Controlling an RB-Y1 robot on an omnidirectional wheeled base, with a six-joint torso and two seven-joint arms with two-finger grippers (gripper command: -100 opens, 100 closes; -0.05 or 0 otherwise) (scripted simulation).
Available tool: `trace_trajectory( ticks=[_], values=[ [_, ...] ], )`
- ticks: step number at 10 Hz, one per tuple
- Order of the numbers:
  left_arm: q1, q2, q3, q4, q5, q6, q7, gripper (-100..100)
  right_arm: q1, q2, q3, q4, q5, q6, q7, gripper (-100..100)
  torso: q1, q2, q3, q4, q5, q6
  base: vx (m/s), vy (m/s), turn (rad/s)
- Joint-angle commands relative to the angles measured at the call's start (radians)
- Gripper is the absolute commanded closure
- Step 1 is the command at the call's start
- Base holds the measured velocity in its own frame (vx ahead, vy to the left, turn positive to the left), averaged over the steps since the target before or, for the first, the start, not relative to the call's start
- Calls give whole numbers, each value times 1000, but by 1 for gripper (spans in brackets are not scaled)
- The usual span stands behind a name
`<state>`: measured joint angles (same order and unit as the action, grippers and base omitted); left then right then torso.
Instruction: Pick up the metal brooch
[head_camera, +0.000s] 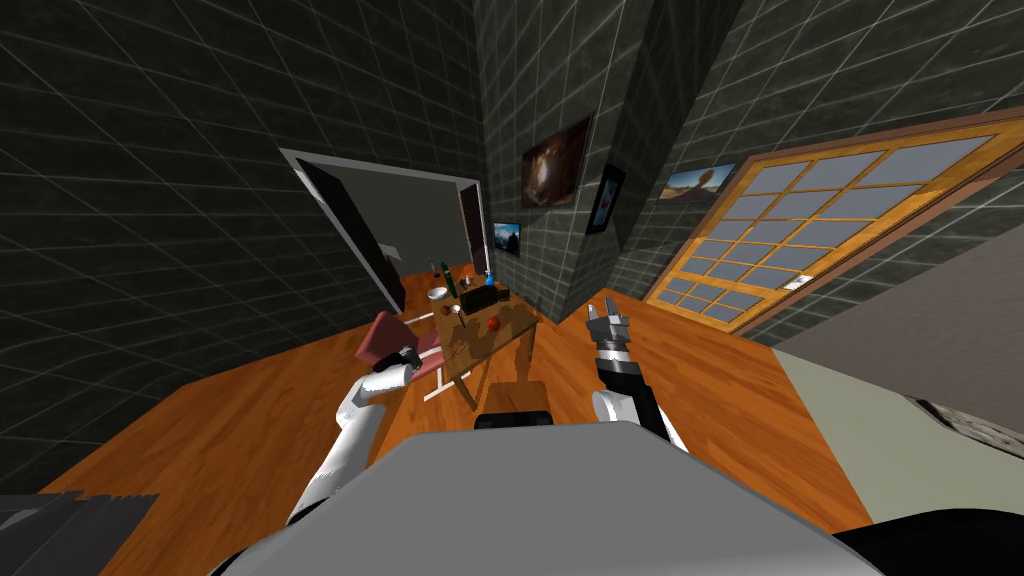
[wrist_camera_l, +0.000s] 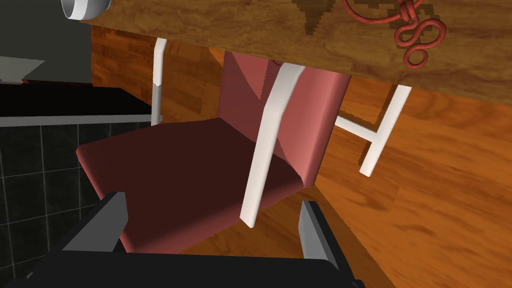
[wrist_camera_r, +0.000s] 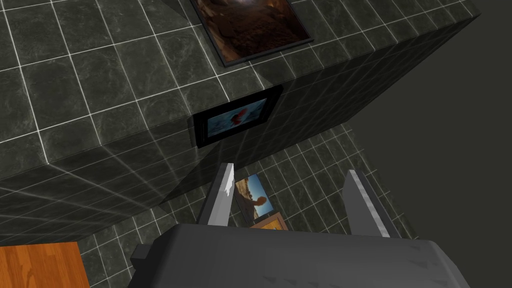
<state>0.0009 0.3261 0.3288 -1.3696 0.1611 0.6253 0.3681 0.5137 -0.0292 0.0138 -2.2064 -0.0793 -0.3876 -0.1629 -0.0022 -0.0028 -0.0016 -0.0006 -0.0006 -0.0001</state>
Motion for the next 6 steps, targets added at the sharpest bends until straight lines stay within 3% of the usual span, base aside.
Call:
trace_trajectory(
  ticks=[1, 6],
  values=[
    [-16, 3, 24, 41, 1, 50, 32, -100, 0, 0, 0, 0, 0, 0, 0, 0, 0, 0, 0, 0, 0, 0, 73, -48, -39],
    [-45, 5, 64, 117, -4, 148, 87, -100, 0, 0, 0, 0, 0, 0, 0, 0, -1, -2, -1, 0, 0, 0, 66, -44, -23]
  ],
)
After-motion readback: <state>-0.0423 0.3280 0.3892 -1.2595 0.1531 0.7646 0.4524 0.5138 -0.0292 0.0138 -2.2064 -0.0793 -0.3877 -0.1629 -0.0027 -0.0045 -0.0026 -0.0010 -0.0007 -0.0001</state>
